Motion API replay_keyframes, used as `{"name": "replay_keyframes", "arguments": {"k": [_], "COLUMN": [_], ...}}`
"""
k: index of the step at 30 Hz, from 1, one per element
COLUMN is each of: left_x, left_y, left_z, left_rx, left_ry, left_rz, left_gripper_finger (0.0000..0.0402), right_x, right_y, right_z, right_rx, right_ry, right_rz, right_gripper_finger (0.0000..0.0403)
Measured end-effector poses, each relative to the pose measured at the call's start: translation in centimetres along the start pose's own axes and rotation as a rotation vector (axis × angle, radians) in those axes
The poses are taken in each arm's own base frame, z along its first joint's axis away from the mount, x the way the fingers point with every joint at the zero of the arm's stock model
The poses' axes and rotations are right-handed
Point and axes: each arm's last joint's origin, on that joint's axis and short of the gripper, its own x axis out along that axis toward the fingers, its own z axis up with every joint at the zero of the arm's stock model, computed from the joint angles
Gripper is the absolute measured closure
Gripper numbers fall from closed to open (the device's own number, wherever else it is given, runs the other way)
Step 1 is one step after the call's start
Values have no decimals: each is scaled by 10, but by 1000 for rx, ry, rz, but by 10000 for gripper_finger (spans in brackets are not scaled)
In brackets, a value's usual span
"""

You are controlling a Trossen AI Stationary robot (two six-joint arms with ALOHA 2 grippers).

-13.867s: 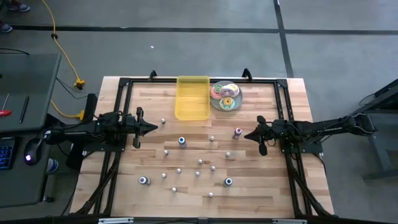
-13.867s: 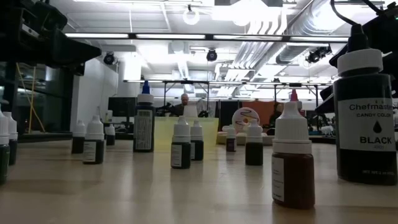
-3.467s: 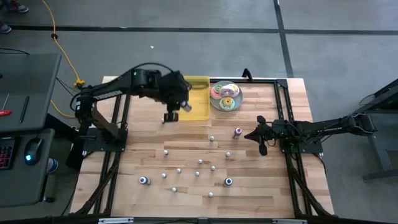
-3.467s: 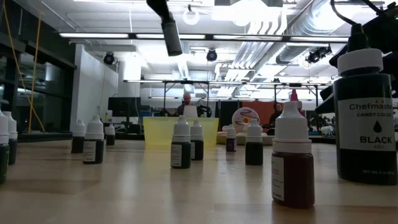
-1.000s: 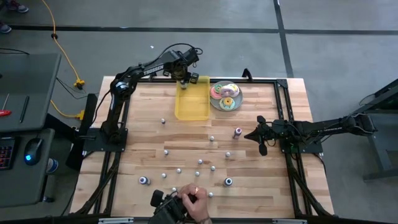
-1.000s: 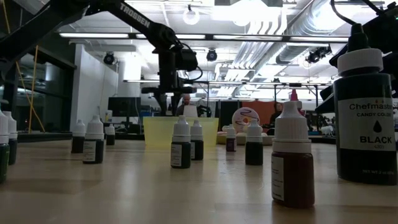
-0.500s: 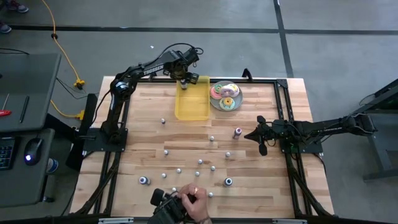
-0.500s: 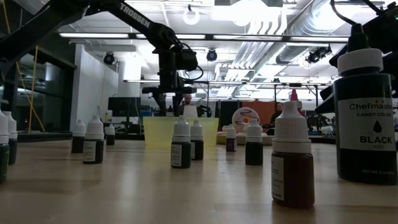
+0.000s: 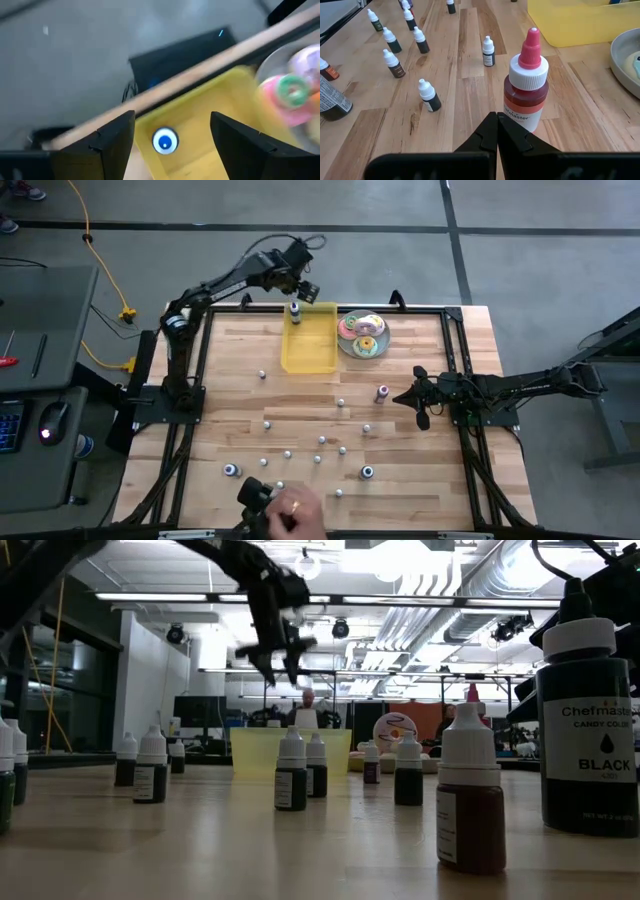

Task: Pick & Place food coloring
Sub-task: Put the small green food coloring bottle into the bin

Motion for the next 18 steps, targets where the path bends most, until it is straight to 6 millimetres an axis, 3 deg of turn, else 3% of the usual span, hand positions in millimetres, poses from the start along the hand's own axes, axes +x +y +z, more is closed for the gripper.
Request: {"name": "replay_keyframes", "arguments": {"k": [8,14,18], "left_x": [-83,-140,-163], "left_y": [3,5,6], "left_z": [-3,-28,-55], "left_rx": [139,268,373], "left_ry": [-126,-95,28], "left_rz": [-65,-95,-61], "left_gripper_finger": [147,147,147], "right_x": [0,0,0], "right_y": [0,0,0], "right_z": [0,0,0], "right_rx": [0,0,0], "right_ry": [0,0,0], "right_rz": [0,0,0], "right_gripper_finger": [402,402,402]}}
